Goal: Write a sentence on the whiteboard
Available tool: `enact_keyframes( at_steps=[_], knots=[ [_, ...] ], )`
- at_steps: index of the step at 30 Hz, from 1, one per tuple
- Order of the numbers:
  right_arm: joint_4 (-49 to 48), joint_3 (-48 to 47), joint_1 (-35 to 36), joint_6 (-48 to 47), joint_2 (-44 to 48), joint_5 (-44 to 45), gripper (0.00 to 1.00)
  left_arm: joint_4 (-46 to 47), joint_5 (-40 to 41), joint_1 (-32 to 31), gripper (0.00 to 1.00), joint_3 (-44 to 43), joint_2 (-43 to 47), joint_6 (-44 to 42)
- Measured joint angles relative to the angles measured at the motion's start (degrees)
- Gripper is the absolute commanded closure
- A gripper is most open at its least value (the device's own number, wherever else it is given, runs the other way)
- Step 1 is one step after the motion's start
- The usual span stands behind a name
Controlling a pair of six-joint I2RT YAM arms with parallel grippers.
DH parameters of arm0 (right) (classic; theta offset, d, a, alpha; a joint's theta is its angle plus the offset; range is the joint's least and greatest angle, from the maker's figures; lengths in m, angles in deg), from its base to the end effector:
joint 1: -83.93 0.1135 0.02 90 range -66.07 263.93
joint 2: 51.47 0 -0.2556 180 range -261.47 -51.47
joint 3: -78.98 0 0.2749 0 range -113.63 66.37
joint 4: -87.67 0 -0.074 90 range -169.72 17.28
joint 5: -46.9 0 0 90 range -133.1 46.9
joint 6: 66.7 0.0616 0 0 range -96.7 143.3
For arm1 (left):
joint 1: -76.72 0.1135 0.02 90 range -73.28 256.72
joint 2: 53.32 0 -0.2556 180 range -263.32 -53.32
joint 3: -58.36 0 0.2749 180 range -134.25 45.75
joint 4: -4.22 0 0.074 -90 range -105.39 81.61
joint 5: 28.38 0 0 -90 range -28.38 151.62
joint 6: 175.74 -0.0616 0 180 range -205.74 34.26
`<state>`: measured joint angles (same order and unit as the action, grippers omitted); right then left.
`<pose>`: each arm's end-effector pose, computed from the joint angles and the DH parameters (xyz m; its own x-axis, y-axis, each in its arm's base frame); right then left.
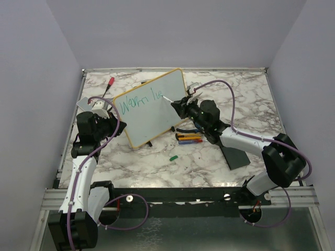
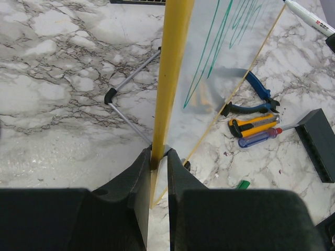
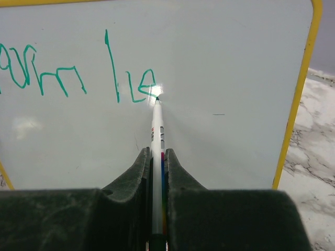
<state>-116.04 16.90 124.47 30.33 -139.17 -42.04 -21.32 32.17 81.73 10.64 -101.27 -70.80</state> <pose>0.2995 0.2547 0.2455 -0.1030 0.0730 -0.9920 -0.6279 0.7687 0.1217 0.2404 -0.0093 0.2467 -0.5126 -0.2703 -0.8150 0.2410 0.8657 -0.4387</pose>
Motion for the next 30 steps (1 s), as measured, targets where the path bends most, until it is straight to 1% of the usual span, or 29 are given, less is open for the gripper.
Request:
enact_keyframes(
  at_steps=[13,22,30],
  knots=[
    [0.0,1.9,0.0,-0.1,4.0,0.2,0.99,0.0,0.0,-0.2,1.00,0.0,0.0,0.0],
    [0.0,1.6,-0.9,-0.5,3.8,0.8,0.99,0.0,0.0,-0.2,1.00,0.0,0.1,0.0],
    [-0.1,-0.1,-2.3,-0.5,1.8,0.7,0.99,0.0,0.0,-0.2,1.00,0.0,0.2,0.0]
  ],
)
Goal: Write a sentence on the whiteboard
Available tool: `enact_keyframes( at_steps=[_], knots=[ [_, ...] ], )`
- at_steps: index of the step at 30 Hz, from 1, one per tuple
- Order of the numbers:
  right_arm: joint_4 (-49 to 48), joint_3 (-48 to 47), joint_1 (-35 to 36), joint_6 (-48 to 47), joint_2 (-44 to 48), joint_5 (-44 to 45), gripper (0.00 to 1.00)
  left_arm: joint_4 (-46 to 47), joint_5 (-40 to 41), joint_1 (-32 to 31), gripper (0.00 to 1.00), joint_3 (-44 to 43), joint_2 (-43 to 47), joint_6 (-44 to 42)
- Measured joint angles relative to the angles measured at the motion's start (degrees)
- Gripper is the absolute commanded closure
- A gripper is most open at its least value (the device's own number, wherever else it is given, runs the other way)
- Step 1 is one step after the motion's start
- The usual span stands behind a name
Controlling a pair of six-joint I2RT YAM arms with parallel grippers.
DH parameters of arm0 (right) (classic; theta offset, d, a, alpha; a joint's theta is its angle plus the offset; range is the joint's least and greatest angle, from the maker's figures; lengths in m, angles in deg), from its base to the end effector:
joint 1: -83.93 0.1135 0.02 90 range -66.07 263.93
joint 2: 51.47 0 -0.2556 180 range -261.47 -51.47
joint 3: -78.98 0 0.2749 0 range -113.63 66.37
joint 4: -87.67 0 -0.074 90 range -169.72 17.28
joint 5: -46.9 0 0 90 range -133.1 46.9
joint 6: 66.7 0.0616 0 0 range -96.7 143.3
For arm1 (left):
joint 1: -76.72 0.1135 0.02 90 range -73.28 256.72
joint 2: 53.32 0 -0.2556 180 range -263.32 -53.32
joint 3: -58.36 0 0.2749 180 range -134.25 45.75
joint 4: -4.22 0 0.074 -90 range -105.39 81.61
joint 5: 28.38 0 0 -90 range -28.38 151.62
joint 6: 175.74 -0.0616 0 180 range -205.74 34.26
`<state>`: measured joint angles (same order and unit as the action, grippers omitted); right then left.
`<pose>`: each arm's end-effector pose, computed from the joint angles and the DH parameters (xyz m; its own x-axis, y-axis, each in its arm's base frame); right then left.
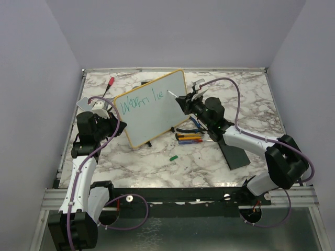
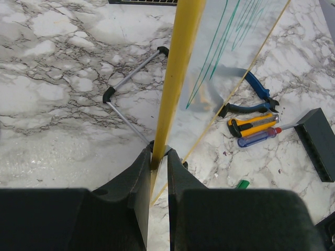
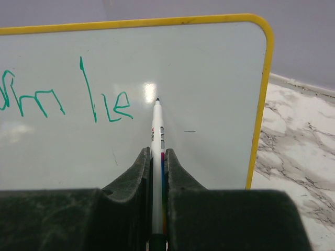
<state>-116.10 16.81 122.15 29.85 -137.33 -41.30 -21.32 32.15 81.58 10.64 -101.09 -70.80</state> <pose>0.3067 0.2391 0.2582 -0.0666 0.0926 -0.9935 -0.5899 0.7993 0.1141 0.2399 -0.0100 0.2474 -0.5108 -0.2687 -0.8166 0.2449 0.8650 -0.4378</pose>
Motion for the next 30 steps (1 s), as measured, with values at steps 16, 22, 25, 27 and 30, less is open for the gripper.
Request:
enact_keyframes(
  at_steps=[16,22,25,27,30],
  knots=[
    [-0.3,-1.0,-0.4,-1.2,-0.8,-3.8,0.99,0.0,0.0,0.0,1.00,0.0,0.0,0.0],
    [-0.4,0.0,-0.4,-1.0,-0.8,-4.7,0.99,0.0,0.0,0.0,1.00,0.0,0.0,0.0],
    [-0.4,0.9,-0.4,-0.9,-0.8,-4.7,0.99,0.0,0.0,0.0,1.00,0.0,0.0,0.0],
    [-0.4,1.1,-0.4,-0.8,-0.8,-4.7,0.99,0.0,0.0,0.0,1.00,0.0,0.0,0.0],
    [-0.4,1.4,-0.4,-0.6,-0.8,-4.2,0.99,0.0,0.0,0.0,1.00,0.0,0.0,0.0]
  ],
)
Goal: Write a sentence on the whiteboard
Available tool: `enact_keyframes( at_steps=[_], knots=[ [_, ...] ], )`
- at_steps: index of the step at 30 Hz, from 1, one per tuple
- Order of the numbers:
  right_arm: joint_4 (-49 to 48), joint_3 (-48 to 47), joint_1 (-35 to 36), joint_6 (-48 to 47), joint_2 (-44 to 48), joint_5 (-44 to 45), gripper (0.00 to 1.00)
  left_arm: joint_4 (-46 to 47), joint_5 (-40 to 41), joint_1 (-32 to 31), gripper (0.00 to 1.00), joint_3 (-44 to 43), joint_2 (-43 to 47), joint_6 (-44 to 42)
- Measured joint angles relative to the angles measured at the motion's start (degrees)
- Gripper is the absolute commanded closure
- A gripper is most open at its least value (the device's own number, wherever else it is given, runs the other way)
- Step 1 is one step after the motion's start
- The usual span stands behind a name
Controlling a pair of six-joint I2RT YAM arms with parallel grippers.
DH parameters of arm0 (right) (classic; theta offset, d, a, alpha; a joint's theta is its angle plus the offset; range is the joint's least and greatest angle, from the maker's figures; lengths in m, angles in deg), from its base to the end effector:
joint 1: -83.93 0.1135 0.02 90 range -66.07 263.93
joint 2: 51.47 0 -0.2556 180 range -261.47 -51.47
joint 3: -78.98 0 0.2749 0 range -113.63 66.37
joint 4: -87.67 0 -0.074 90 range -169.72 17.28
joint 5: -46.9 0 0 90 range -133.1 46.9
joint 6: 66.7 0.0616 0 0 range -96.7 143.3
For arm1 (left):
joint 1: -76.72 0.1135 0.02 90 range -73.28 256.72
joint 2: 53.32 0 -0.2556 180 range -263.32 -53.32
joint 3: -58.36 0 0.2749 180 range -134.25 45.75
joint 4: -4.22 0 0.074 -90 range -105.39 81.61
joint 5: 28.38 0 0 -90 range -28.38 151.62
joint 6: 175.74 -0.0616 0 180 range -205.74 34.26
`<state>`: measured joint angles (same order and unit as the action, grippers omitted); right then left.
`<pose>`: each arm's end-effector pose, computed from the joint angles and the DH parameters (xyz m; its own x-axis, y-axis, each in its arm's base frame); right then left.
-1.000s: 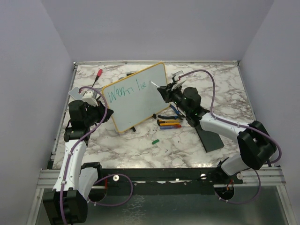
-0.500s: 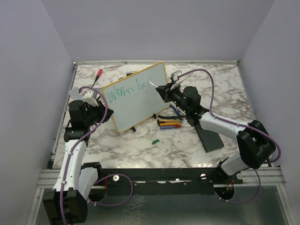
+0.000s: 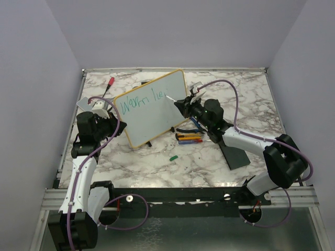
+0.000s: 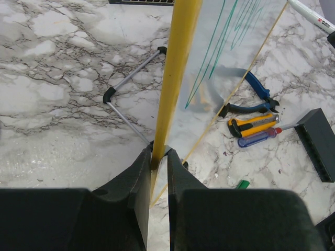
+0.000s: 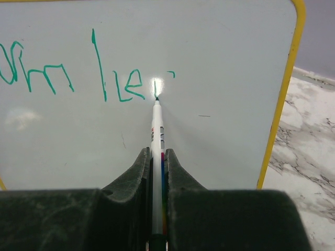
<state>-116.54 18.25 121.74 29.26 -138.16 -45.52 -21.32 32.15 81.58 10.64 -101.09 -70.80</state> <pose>0.3049 0.2398 0.2442 -0.0911 0.0607 -0.9940 -0.6398 0.7613 0.1051 0.2399 -0.0100 0.2474 -0.5108 -0.2687 -0.8166 0.2449 0.8650 -0.4378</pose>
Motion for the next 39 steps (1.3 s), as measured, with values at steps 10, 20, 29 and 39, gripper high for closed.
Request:
enact_keyframes(
  at_steps=[10,20,29,39],
  knots=[
    [0.0,0.0,0.0,-0.1,0.0,3.5,0.99,0.0,0.0,0.0,1.00,0.0,0.0,0.0],
    [0.0,-2.4,0.0,-1.4,0.0,3.9,0.99,0.0,0.0,0.0,1.00,0.0,0.0,0.0],
    [-0.1,-3.4,0.0,-1.8,0.0,3.9,0.99,0.0,0.0,0.0,1.00,0.0,0.0,0.0],
    [0.0,-1.4,0.0,-1.2,0.0,3.9,0.99,0.0,0.0,0.0,1.00,0.0,0.0,0.0]
  ],
)
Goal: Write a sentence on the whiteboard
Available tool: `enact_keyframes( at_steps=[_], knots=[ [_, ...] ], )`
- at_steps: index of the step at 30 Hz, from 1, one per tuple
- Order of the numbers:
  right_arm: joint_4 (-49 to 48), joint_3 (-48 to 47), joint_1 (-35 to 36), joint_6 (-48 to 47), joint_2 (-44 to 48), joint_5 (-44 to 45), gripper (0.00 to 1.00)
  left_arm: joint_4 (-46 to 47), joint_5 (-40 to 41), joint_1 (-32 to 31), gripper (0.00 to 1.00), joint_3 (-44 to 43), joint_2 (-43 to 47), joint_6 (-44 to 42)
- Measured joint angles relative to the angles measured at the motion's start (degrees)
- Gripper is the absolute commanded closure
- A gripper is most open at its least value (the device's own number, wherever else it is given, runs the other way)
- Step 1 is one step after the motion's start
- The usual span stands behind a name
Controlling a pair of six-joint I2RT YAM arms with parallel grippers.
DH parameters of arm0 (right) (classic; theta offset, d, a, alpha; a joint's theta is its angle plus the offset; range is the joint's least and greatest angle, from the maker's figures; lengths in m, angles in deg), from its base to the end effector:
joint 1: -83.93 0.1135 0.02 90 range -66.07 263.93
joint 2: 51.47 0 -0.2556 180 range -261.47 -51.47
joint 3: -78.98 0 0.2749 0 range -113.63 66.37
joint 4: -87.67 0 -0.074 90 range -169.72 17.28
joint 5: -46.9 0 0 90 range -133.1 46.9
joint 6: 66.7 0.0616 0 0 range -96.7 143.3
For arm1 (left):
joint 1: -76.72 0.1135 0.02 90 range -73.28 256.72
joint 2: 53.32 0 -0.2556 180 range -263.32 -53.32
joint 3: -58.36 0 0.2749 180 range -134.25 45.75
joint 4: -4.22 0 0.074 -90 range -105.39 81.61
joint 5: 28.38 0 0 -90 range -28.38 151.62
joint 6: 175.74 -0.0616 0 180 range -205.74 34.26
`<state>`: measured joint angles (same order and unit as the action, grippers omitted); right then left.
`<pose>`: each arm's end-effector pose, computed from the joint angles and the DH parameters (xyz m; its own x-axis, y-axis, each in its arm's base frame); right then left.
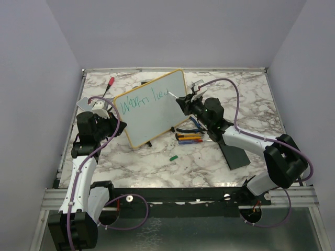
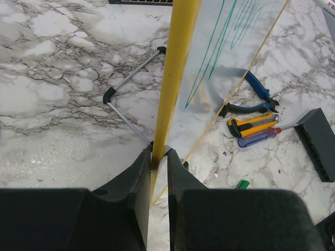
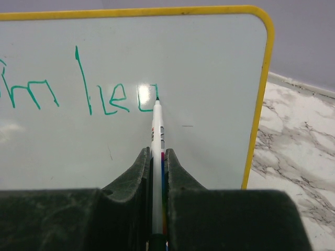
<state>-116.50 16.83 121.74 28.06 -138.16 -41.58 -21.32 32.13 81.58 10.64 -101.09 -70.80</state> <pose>0.3098 0.2383 0.2536 -0.0542 0.0629 -0.9965 -0.5894 0.8036 0.0828 0.2399 -0.0100 0.2474 -0.5109 -0.2687 -0.8166 0.2452 0.8649 -0.4380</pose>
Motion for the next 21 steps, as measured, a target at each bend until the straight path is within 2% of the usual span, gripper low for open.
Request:
enact_keyframes(
  at_steps=[21],
  knots=[
    [0.0,1.7,0.0,0.8,0.5,2.6,0.99,0.0,0.0,0.0,1.00,0.0,0.3,0.0]
  ],
)
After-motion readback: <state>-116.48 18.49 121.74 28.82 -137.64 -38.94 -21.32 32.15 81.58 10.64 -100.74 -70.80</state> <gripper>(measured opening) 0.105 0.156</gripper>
